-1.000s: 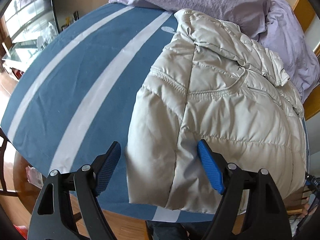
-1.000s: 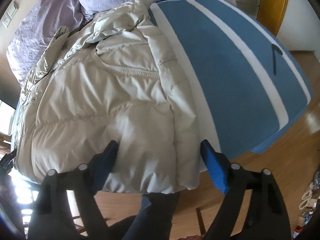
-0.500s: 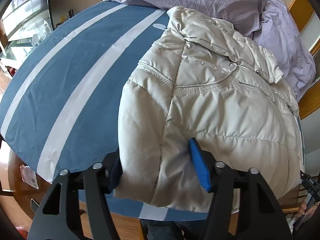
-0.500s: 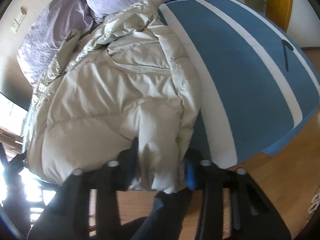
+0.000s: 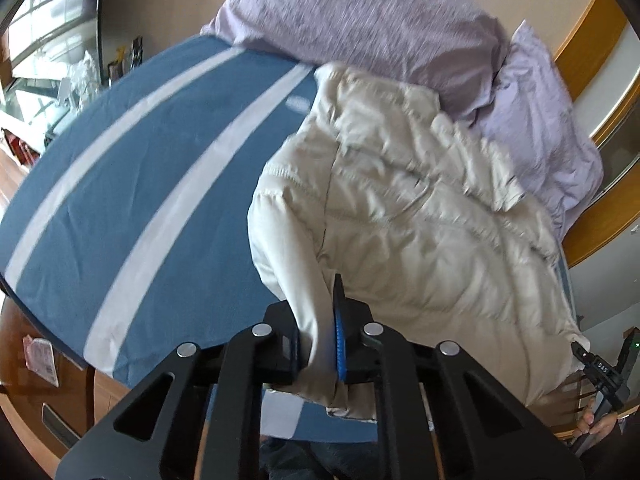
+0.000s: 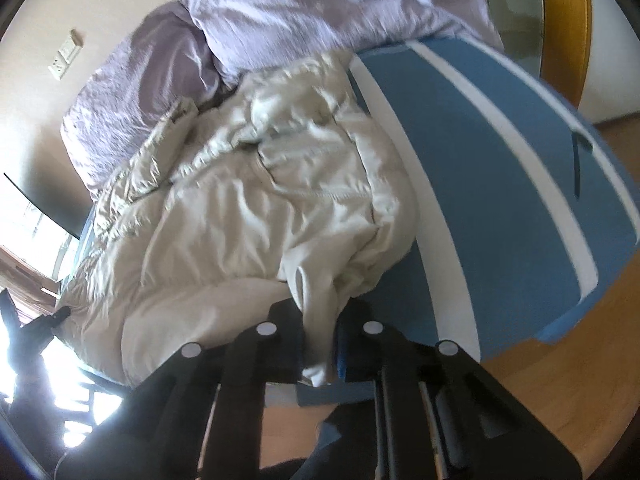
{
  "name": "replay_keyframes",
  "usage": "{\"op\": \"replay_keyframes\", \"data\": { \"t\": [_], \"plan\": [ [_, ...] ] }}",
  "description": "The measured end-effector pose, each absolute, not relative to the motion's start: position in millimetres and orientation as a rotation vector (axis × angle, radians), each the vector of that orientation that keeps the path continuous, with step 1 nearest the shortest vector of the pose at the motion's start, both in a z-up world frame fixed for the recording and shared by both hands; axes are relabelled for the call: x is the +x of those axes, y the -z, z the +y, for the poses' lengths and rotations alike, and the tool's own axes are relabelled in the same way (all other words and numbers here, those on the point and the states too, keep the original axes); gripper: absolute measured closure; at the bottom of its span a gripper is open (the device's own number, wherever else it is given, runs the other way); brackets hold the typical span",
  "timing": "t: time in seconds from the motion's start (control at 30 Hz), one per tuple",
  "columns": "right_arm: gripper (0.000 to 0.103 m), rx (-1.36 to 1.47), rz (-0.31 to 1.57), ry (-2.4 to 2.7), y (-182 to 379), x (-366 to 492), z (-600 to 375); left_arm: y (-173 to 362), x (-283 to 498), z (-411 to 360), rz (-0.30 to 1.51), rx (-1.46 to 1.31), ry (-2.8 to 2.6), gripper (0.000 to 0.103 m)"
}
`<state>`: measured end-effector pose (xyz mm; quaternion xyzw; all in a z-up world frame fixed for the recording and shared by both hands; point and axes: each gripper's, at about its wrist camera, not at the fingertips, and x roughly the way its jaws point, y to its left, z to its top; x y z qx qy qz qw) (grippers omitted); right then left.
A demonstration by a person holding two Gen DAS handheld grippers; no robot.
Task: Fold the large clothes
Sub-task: 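Grasp the jacket hem with the left gripper while the right gripper grasps the hem beside it, then lift the hem with both grippers and fold it toward the collar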
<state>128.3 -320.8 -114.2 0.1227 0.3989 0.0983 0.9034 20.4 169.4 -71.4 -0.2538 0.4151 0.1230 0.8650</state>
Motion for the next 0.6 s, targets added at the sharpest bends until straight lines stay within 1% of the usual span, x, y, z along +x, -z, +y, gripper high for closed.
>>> {"op": "replay_keyframes", "data": {
  "t": [0.33, 0.6],
  "plan": [
    [0.092, 0.241, 0.685, -0.211, 61.8, 152.9, -311.8, 16.4, 53.3, 175.6, 0.749, -0.513, -0.257, 0.093],
    [0.092, 0.260, 0.580, -0.224, 18.5, 193.6, -312.1, -20.3, 95.4, 183.2, 0.671, -0.492, -0.277, 0.093]
  ]
}}
